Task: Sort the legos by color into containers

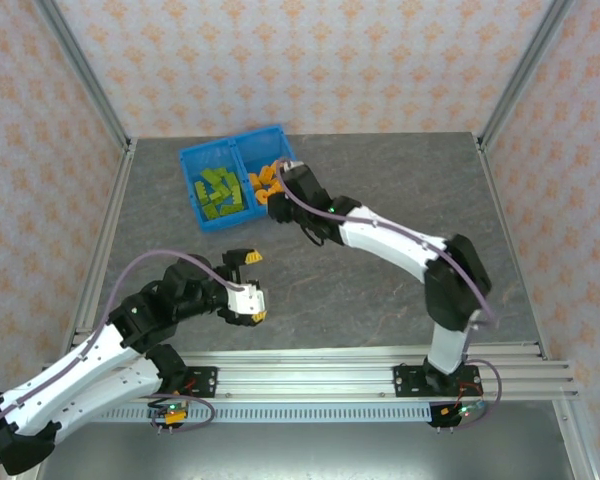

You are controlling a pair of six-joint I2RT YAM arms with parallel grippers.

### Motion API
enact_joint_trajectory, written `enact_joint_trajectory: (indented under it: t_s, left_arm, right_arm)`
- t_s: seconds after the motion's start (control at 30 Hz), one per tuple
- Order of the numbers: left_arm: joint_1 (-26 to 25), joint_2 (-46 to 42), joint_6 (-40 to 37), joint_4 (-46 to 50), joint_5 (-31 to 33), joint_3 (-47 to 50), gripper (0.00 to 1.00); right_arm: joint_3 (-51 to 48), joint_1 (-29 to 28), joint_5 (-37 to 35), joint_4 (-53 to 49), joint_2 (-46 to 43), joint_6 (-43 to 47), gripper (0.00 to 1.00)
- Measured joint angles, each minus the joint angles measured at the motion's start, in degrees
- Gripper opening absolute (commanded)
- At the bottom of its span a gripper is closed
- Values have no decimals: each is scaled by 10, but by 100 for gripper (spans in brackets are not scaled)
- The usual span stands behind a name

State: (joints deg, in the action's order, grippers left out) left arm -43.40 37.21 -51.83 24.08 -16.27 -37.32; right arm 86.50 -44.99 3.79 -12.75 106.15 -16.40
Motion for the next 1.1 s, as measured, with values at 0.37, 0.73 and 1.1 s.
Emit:
enact_joint_trajectory:
  t_s: [0.37,0.73,1.1]
  left_arm:
    - [49,14,19,-52,106,26,100]
    - [68,19,18,-54,108,26,100]
    - [72,13,8,-71,121,37,100]
  right_arm:
    - [357,62,1,-54,330,24,34]
    - [644,80,20,-97,492,20,45]
    - [670,98,77,-94,498,5,67]
